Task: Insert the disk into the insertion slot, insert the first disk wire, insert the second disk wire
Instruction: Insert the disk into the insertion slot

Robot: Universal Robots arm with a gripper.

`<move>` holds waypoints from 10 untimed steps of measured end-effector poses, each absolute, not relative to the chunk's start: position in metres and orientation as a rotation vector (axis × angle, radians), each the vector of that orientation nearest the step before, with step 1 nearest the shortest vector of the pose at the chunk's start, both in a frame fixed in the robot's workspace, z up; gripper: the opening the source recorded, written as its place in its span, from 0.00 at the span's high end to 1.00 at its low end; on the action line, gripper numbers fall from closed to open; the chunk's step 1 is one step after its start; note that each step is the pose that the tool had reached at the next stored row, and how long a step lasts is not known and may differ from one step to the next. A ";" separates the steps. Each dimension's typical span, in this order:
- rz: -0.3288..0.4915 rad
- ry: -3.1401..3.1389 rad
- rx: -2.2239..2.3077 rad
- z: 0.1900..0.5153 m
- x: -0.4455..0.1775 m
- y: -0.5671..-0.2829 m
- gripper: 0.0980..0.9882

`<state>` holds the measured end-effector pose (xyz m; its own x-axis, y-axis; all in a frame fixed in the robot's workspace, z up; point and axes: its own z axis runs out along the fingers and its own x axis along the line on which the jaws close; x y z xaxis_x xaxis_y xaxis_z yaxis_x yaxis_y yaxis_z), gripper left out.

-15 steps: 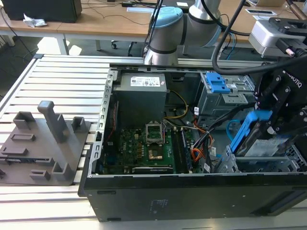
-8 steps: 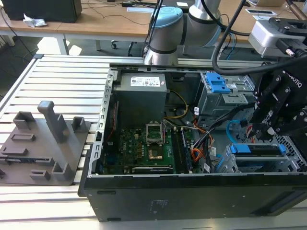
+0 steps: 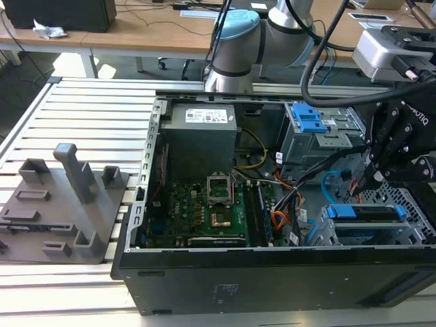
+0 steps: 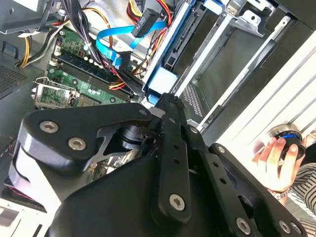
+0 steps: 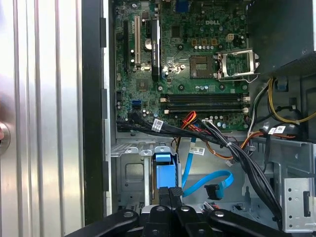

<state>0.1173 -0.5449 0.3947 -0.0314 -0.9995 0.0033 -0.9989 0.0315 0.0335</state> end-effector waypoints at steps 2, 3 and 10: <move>-0.034 -2.238 2.168 0.395 0.117 -0.545 0.99; -0.034 -2.238 2.168 0.395 0.117 -0.545 0.99; -0.036 -2.236 2.167 0.394 0.129 -0.545 0.99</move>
